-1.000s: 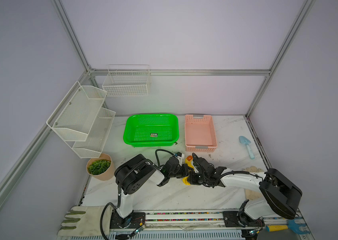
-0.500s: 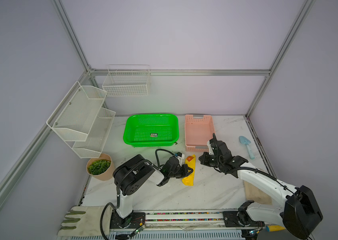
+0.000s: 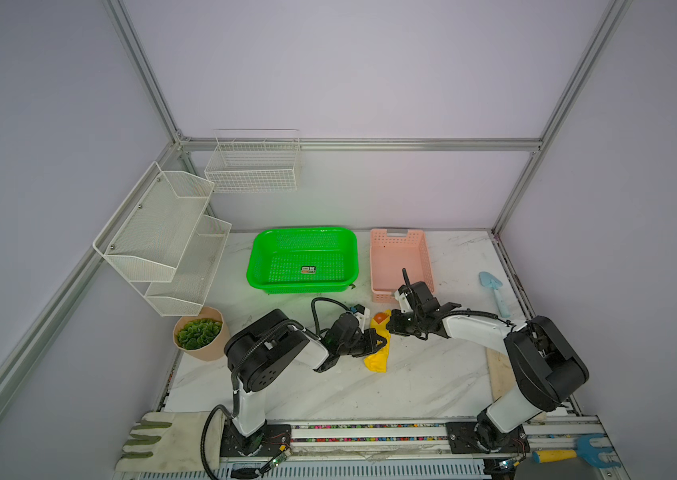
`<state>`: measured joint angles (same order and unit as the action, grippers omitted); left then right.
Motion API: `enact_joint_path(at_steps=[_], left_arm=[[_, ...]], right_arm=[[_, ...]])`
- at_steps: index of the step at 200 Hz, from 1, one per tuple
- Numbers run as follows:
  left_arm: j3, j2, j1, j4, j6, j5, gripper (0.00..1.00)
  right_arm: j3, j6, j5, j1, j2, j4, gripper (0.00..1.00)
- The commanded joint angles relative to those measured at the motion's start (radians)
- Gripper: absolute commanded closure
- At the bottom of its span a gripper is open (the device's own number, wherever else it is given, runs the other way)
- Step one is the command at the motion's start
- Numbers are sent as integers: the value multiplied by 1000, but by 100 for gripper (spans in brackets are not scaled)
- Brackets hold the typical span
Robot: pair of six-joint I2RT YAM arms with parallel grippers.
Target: Place the utensils on the paper napkin and roll it up
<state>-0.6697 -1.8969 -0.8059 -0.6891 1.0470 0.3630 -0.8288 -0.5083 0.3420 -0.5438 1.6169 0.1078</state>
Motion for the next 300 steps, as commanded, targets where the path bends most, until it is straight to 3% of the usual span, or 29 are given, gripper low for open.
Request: enact_joint_path(at_steps=[1,92,166,200,256,300], left_arm=[[7,11,-8,97,-39,7,100],[-9,12,-8,116,-52,8,100],[-21,96,-12,209,-94,-23,100],[-15,105,-17,222,-93,-23,100],[11,123,-41,222,-83,-39,100],[58,148,-56,214,-72,-56,100]], right_arm=[[-31,23,29,-1,27,-62,96],[-27,34,36,-1,148,-107,96],[30,28,-28,-1,141,-106,97],[44,23,-47,-2,95,-106,97],[3,37,-80,-22,-90,-27,80],[16,44,-81,-28,-181,37,81]])
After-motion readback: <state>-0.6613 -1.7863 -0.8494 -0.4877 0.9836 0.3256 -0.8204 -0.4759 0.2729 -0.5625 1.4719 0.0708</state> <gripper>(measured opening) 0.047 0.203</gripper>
